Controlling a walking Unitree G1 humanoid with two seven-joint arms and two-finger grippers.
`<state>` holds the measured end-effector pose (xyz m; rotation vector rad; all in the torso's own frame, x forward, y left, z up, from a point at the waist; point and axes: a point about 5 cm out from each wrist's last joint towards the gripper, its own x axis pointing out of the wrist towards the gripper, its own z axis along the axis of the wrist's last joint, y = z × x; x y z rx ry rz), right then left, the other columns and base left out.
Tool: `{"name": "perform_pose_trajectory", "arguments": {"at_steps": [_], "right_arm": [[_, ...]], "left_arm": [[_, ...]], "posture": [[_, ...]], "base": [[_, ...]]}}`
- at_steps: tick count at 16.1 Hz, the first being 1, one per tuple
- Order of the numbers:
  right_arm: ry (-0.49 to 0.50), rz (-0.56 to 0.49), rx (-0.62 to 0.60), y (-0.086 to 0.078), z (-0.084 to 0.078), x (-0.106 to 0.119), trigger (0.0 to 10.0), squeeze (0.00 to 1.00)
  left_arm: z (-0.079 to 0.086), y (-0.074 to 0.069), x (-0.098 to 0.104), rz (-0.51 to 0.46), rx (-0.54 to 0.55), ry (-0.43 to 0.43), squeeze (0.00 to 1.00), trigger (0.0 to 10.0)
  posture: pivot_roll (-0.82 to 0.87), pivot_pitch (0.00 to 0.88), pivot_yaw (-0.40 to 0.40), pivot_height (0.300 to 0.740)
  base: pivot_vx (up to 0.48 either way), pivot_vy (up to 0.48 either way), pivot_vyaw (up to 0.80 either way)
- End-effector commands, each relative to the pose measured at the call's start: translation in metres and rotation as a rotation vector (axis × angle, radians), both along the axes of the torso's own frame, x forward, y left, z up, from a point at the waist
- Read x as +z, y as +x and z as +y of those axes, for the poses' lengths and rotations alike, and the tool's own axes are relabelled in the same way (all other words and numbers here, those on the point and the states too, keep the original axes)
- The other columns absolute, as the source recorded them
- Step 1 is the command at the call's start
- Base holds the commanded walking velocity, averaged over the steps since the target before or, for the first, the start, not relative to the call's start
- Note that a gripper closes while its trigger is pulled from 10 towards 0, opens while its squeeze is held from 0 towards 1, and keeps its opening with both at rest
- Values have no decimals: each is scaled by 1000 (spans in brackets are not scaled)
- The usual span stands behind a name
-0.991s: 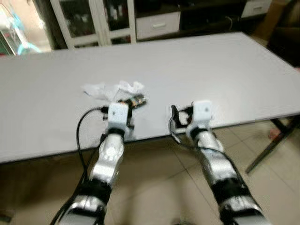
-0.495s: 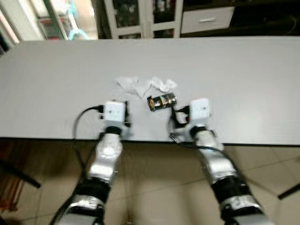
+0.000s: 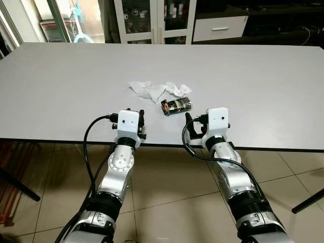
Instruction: Picking trash to rubbish bin
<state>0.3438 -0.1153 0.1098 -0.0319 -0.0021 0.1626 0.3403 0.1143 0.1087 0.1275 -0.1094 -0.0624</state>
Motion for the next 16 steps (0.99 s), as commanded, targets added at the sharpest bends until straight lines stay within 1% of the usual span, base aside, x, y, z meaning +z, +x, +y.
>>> {"name": "perform_pose_trajectory", "arguments": {"at_steps": [1,13,16], "right_arm": [[4,10,-2,1,0,0,10000,0],[6,12,-3,1,1,-1,10000,0],[7,12,-1,1,1,-1,10000,0]], "left_arm": [[0,0,0,9,-2,-2,0,10000],[2,1,2,-3,10,4,0,10000],[2,1,2,-5,11,2,0,10000]], "posture": [[-57,72,39,740],[-56,72,41,740],[-58,70,43,740]], "base": [[386,0,0],[407,0,0],[340,0,0]]}}
